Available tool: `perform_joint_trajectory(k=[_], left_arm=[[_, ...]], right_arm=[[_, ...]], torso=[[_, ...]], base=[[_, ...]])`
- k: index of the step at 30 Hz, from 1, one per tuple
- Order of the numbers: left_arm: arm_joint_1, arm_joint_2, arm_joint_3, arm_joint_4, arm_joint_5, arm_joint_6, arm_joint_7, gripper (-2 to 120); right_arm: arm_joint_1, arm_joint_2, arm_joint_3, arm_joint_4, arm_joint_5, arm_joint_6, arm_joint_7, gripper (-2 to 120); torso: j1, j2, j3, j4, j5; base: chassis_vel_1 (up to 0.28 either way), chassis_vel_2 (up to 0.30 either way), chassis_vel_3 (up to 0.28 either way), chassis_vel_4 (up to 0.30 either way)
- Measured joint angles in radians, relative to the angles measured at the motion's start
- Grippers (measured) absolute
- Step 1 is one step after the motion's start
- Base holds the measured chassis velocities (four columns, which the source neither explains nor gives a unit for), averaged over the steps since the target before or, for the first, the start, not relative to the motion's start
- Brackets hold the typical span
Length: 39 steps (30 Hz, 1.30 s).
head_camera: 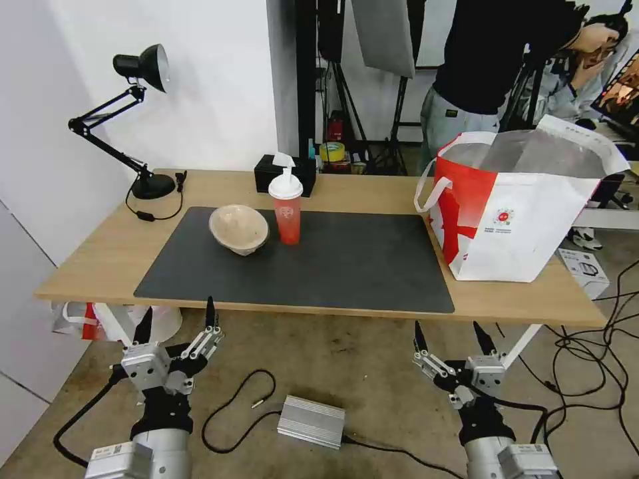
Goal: Pick up the trash from the table and place it into the takeout bag.
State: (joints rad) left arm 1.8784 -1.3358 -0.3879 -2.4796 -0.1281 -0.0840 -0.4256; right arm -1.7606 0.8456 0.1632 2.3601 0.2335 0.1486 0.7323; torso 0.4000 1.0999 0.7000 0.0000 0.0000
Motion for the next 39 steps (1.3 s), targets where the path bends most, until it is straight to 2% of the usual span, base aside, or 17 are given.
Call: perform_joint_trajectory(k=[9, 15, 16, 19, 20, 22, 23, 27, 33, 36, 39], left_arm=[[0.001, -0.003, -0.001, 0.000, 0.000, -0.008, 0.000, 100], [0.001, -0.002, 0.000, 0.000, -0.007, -0.016, -0.001, 100], [-0.001, 0.000, -0.003, 0.003, 0.000, -0.019, -0.001, 100], [-0.002, 0.002, -0.008, 0.004, 0.004, -0.019, -0.001, 100], [-0.002, 0.002, -0.008, 0.004, 0.004, -0.019, -0.001, 100], [-0.003, 0.004, -0.011, 0.006, 0.008, -0.020, -0.001, 100], [-0.003, 0.006, -0.013, 0.006, 0.008, -0.020, 0.000, 100], [-0.002, 0.005, -0.015, 0.007, 0.010, -0.023, 0.000, 100], [0.001, 0.001, -0.016, 0.009, 0.014, -0.027, 0.000, 100], [0.001, 0.000, -0.015, 0.011, 0.015, -0.027, 0.000, 100], [0.000, 0.000, -0.010, 0.014, 0.012, -0.027, 0.000, 100]], right_arm=[[-0.002, 0.009, -0.005, 0.001, 0.000, 0.002, -0.005, 100], [0.018, -0.004, -0.004, 0.009, 0.031, 0.030, -0.075, 100], [0.044, -0.023, -0.002, 0.018, 0.090, 0.057, -0.154, 100], [0.089, -0.055, 0.004, 0.032, 0.198, 0.080, -0.279, 100], [0.089, -0.055, 0.004, 0.032, 0.198, 0.080, -0.279, 100], [0.137, -0.077, 0.005, 0.042, 0.292, 0.077, -0.330, 100], [0.183, -0.098, 0.005, 0.045, 0.354, 0.068, -0.369, 100], [0.288, -0.136, 0.001, 0.041, 0.422, 0.040, -0.416, 100], [0.392, -0.176, -0.013, 0.041, 0.503, -0.009, -0.426, 100], [0.452, -0.215, -0.015, 0.044, 0.564, -0.093, -0.446, 100], [0.488, -0.236, -0.014, 0.039, 0.588, -0.120, -0.468, 100]], torso=[[0.000, 0.000, 0.000, -0.0001, 0.0000], [0.000, 0.000, 0.000, 0.0000, 0.0000], [0.000, 0.000, 0.000, 0.0000, 0.0000], [0.000, 0.000, 0.000, -0.0001, 0.0000], [0.000, 0.000, 0.000, -0.0001, 0.0000], [0.000, 0.000, 0.000, -0.0001, 0.0000], [0.000, 0.000, 0.000, 0.0001, 0.0000], [0.000, 0.000, 0.000, 0.0001, 0.0001], [0.000, 0.000, 0.000, 0.0000, 0.0001], [0.000, 0.000, 0.000, 0.0000, 0.0001], [0.000, 0.000, 0.000, 0.0001, 0.0001]], base=[[0.000, 0.000, 0.000, 0.000], [0.000, 0.000, 0.000, 0.000], [0.000, 0.000, 0.000, 0.000], [0.000, 0.000, 0.000, 0.000], [0.000, 0.000, 0.000, 0.000], [0.000, 0.000, 0.000, 0.000], [0.000, 0.000, 0.000, 0.000], [0.000, 0.000, 0.000, 0.000], [0.000, 0.000, 0.000, 0.000], [0.000, 0.000, 0.000, 0.000], [0.000, 0.000, 0.000, 0.000]])
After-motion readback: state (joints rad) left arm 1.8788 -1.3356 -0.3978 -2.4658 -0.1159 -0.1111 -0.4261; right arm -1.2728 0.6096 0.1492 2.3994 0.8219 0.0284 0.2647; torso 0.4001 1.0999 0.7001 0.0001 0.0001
